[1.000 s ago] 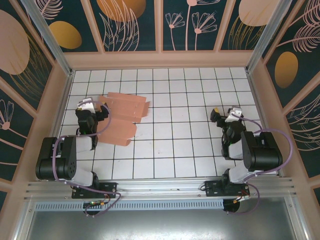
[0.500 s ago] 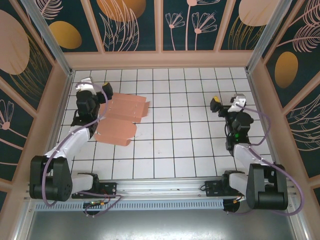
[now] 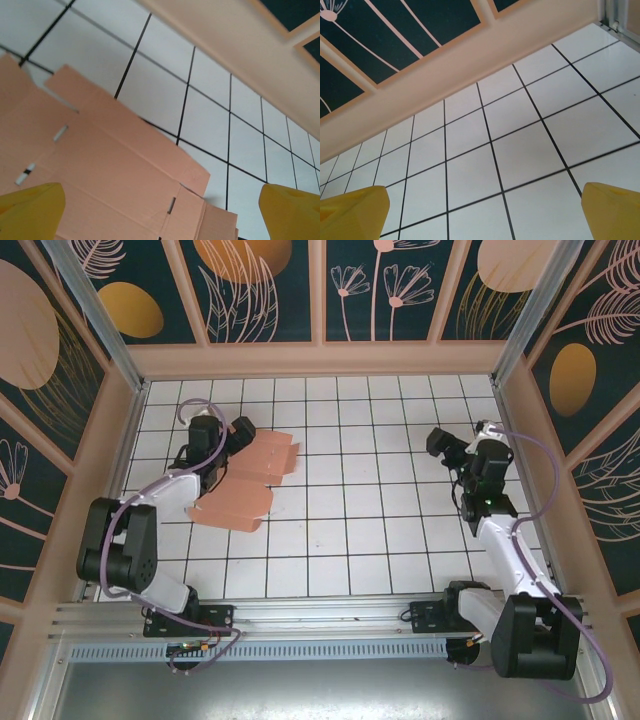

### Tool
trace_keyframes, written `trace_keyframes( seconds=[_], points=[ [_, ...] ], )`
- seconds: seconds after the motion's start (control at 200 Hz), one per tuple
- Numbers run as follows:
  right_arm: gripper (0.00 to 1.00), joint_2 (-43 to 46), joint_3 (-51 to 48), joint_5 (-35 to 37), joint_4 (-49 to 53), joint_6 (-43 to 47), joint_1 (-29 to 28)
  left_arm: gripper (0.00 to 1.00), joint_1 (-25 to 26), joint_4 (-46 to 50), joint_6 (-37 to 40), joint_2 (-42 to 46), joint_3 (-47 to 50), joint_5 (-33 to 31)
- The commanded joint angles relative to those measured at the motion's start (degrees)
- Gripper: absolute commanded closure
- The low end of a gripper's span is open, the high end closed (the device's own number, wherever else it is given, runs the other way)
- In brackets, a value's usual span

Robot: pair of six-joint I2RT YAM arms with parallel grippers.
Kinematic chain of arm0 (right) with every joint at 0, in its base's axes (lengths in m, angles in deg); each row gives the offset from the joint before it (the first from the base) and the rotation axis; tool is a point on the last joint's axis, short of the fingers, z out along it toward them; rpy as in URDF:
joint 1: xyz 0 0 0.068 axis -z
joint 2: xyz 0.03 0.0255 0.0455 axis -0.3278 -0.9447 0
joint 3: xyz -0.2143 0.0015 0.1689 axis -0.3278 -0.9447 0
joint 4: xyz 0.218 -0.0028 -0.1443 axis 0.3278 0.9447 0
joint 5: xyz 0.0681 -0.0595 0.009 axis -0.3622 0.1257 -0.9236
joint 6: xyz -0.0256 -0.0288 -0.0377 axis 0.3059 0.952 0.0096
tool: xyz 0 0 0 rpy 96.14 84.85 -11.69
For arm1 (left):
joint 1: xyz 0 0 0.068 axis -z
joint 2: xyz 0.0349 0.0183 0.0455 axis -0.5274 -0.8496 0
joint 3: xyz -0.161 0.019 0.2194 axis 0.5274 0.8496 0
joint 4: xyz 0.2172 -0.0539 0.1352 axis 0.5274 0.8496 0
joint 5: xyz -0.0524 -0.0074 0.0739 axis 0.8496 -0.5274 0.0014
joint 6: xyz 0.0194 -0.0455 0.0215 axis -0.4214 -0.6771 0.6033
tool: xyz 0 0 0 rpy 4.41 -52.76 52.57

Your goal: Fold the paper box

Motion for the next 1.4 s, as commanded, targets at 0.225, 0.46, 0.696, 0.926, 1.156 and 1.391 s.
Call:
trace_keyframes(
  seconds=[0.225, 0.46, 0.696, 0.926, 1.156, 1.391],
  points=[
    [0.01, -8.48, 6.97, -7.0, 10.67, -1.66, -6.06, 0.01, -0.23, 1.3, -9.65, -5.8, -0.36, 3.19],
    [0.04, -20.57, 13.49, -4.38, 4.53, -8.3, -19.35, 0.01, -1.35, 10.52, -3.6, -4.45, -4.5, 2.61],
    [0.09, -38.04, 27.39, -0.59, 2.6, -14.0, -32.4, 0.01, -7.93, 15.41, 0.96, 0.15, -3.63, 6.61],
    [0.2, -53.45, 41.06, -2.8, 3.91, -18.62, -39.0, 0.01, -11.57, 19.87, 2.84, 3.27, -3.21, 7.86],
    [0.42, -65.02, 52.04, -5.74, 8.55, -22.09, -38.19, 0.01, -11.97, 19.78, 2.18, 5.46, -0.46, 9.59],
    [0.59, -74.76, 64.56, -11.45, 12.9, -23.09, -37.24, 0.01, -11.97, 18.83, 2.12, 6.28, 1.92, 10.52]
  ],
)
